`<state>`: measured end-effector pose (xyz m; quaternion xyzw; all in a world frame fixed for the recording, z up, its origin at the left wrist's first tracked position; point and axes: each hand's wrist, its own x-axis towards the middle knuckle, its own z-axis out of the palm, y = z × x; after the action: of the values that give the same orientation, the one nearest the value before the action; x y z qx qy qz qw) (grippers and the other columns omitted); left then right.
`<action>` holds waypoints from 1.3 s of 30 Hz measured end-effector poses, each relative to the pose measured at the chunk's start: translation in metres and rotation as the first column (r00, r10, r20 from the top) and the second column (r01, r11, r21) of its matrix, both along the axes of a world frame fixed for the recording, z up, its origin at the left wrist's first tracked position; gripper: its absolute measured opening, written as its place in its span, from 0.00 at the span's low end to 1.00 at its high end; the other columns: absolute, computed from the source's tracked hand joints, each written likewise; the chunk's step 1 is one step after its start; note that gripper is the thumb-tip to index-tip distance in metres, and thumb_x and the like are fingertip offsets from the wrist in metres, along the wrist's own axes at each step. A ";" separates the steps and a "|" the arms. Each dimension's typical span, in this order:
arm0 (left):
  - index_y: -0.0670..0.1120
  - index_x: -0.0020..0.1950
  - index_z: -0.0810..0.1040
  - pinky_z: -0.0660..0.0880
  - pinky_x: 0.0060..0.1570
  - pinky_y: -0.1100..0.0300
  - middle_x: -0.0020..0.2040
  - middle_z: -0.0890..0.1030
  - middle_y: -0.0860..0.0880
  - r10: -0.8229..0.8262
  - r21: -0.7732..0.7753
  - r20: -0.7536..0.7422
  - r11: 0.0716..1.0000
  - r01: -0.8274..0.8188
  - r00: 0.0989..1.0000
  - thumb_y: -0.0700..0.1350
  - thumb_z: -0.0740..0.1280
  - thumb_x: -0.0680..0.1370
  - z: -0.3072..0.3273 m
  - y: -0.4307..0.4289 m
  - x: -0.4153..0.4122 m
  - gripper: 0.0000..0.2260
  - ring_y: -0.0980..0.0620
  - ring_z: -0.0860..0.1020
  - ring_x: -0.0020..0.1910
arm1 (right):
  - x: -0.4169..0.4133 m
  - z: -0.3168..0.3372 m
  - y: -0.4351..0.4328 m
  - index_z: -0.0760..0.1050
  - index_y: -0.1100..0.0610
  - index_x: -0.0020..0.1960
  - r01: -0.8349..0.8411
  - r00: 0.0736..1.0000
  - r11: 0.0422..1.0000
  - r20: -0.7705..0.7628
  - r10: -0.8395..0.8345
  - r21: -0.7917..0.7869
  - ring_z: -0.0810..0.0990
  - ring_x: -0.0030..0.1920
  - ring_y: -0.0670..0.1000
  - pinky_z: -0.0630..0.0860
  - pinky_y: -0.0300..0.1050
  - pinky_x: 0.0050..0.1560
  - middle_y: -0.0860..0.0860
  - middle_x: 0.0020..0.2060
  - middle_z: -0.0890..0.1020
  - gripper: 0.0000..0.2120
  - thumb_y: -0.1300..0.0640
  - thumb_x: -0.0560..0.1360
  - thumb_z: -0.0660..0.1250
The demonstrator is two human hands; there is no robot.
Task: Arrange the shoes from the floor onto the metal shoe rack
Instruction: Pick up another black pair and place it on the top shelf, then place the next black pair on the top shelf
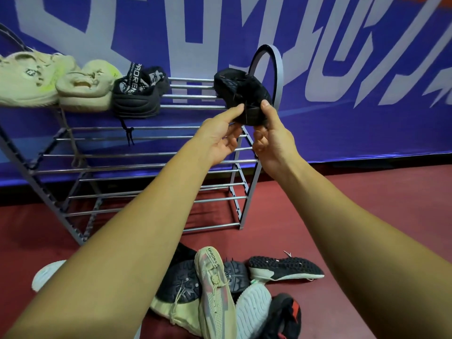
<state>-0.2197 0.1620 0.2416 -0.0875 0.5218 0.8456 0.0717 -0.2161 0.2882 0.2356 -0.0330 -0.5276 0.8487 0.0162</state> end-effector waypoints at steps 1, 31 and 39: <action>0.46 0.52 0.82 0.70 0.37 0.64 0.45 0.84 0.49 0.004 -0.002 -0.002 1.000 -0.004 1.000 0.50 0.76 0.74 0.000 0.002 -0.001 0.11 0.53 0.78 0.45 | -0.001 0.000 0.001 0.78 0.58 0.51 0.008 1.000 1.000 0.001 -0.008 -0.013 0.64 0.25 0.43 0.61 0.36 0.25 0.46 0.26 0.71 0.15 0.46 0.76 0.72; 0.49 0.53 0.83 0.64 0.31 0.64 0.43 0.82 0.51 -0.066 -0.710 0.152 0.687 0.155 0.986 0.51 0.71 0.75 -0.076 -0.100 0.041 0.09 0.55 0.77 0.38 | 0.017 -0.084 -0.053 0.78 0.58 0.52 -0.302 0.952 0.748 0.236 0.197 0.591 0.67 0.27 0.46 0.60 0.38 0.28 0.51 0.37 0.78 0.15 0.47 0.76 0.71; 0.49 0.33 0.72 0.59 0.23 0.67 0.26 0.70 0.52 -0.164 -0.821 0.276 0.472 0.321 0.947 0.43 0.68 0.73 -0.123 -0.149 0.049 0.10 0.56 0.64 0.22 | 0.018 -0.135 -0.122 0.80 0.58 0.47 -0.470 0.881 0.512 0.344 0.324 0.720 0.68 0.26 0.49 0.63 0.38 0.25 0.51 0.29 0.76 0.10 0.51 0.75 0.69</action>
<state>-0.1704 0.0129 0.1189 -0.1034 0.8699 0.4476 0.1797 -0.1982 0.1663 0.1010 0.0290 -0.8370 0.5045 -0.2100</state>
